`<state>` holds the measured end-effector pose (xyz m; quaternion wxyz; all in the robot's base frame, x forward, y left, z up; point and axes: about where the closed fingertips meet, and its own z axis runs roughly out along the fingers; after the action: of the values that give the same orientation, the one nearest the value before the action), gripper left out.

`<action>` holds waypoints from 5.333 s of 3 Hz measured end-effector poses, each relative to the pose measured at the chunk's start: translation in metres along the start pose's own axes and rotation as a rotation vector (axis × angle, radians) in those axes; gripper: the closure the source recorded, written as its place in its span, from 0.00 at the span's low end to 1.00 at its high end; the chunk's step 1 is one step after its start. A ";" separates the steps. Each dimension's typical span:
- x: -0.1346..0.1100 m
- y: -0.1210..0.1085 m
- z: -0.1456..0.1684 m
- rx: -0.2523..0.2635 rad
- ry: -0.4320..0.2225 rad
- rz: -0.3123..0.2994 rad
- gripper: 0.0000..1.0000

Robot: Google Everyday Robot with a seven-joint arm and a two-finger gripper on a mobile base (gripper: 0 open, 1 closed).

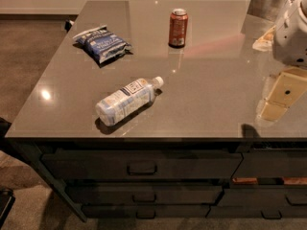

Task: Move blue plastic bottle near coke can

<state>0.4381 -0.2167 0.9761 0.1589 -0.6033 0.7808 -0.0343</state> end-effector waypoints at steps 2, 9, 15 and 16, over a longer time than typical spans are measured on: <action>-0.017 -0.010 0.008 -0.007 -0.015 -0.050 0.00; -0.212 -0.040 0.153 -0.219 0.031 -0.567 0.00; -0.225 -0.115 0.171 -0.267 -0.058 -0.341 1.00; -0.209 -0.169 0.166 -0.165 -0.065 -0.193 1.00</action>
Offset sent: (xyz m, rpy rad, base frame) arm 0.0336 0.0317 -0.0099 0.0004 0.0131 0.1238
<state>0.6898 -0.0397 0.9034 0.1298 -0.6874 0.7138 0.0346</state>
